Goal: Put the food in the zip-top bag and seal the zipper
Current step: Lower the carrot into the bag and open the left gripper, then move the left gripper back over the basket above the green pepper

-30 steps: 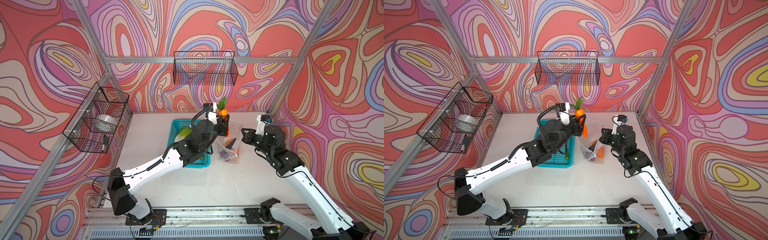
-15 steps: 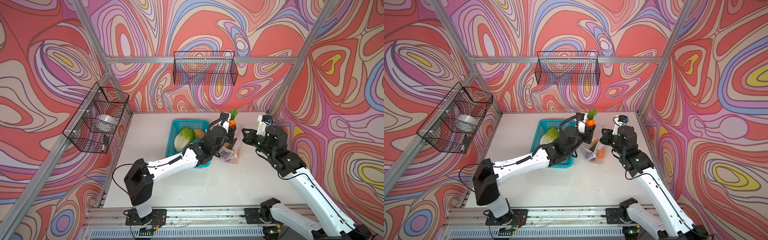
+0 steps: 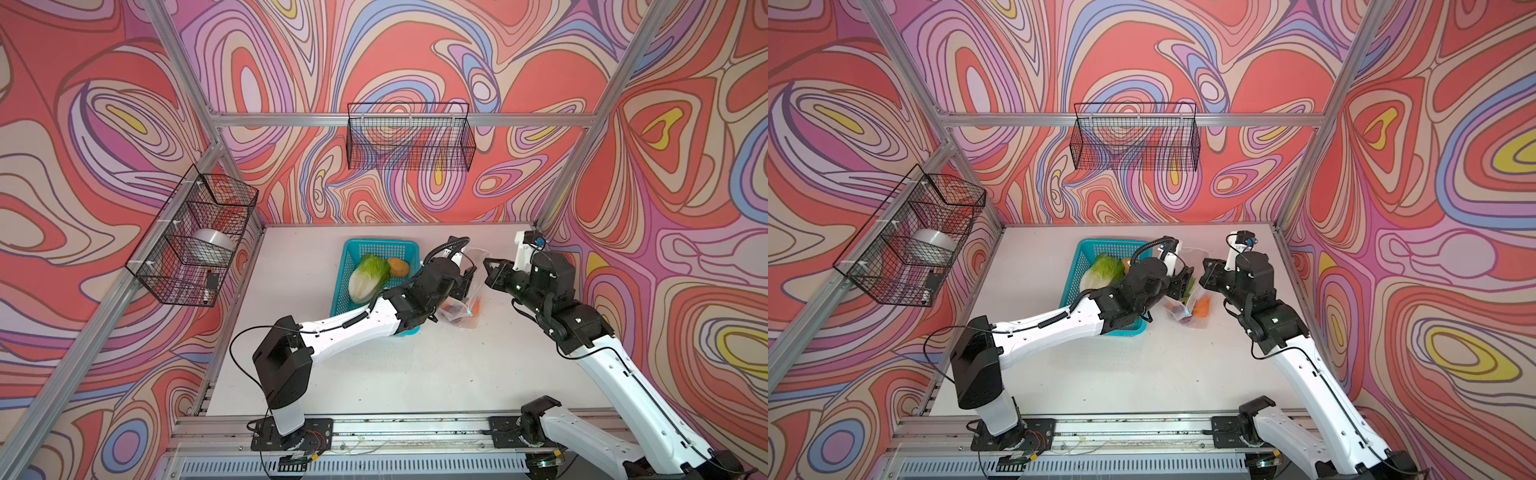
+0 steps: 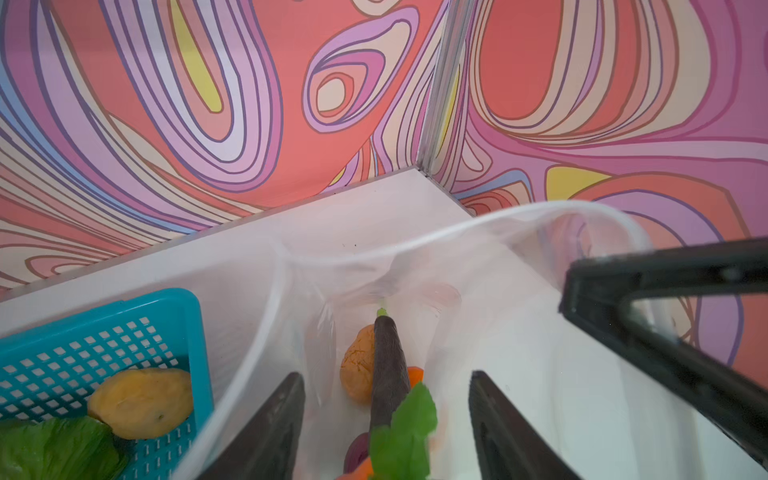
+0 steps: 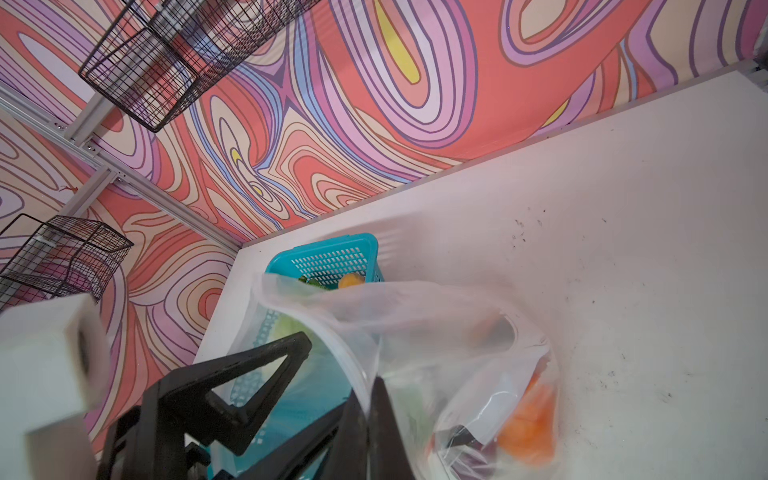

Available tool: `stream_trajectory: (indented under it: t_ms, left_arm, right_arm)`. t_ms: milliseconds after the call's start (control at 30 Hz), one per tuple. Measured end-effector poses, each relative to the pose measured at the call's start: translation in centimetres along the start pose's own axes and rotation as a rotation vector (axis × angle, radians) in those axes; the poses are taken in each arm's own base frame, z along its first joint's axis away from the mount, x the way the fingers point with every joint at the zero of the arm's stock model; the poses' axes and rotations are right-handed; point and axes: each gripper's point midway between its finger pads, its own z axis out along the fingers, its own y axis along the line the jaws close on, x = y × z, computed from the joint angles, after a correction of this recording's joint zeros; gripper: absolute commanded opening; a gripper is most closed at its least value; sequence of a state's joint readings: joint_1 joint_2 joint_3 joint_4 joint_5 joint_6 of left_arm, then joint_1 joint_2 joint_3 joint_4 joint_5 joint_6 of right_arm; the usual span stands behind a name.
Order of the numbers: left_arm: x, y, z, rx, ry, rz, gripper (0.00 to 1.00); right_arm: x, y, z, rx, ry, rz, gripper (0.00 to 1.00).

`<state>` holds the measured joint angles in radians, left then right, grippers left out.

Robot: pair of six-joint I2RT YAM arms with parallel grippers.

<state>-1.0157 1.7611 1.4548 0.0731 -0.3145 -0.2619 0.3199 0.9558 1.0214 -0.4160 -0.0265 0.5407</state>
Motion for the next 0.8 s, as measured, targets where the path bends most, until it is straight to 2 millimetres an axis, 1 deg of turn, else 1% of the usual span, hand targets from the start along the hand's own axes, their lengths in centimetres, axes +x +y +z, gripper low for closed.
stream_trajectory:
  t_ms: [100, 167, 300, 367, 467, 600, 700, 800]
  left_arm:
    - [0.2, 0.0, 0.0, -0.004, 0.013, 0.005, 0.81]
    - [-0.2, 0.0, -0.1, -0.003, 0.01, 0.003, 0.82]
    - [-1.0, -0.1, -0.5, 0.003, -0.004, -0.004, 0.88]
    - [-1.7, -0.2, -1.1, 0.013, -0.017, -0.009, 0.94]
    - [-3.7, -0.3, -2.8, 0.034, -0.054, -0.017, 0.99]
    - [-7.7, 0.0, -6.1, 0.054, -0.141, -0.024, 1.0]
    - [-10.2, 0.4, -8.5, 0.058, -0.2, -0.023, 1.0]
    - [-11.4, 1.3, -10.0, 0.045, -0.232, -0.03, 1.0]
  right_arm:
    - [0.0, 0.0, 0.0, -0.001, 0.0, 0.0, 0.0]
    - [0.0, 0.0, 0.0, -0.001, 0.001, 0.0, 0.0]
    - [0.0, 0.0, 0.0, -0.001, 0.0, 0.0, 0.0]
    - [0.0, 0.0, 0.0, -0.001, 0.0, 0.0, 0.0]
    - [0.0, 0.0, 0.0, -0.001, 0.0, 0.0, 0.0]
    - [0.0, 0.0, 0.0, -0.001, 0.0, 0.0, 0.0]
    - [0.0, 0.0, 0.0, -0.001, -0.001, 0.0, 0.0]
    - [-0.1, 0.1, 0.0, -0.002, -0.002, 0.0, 0.0]
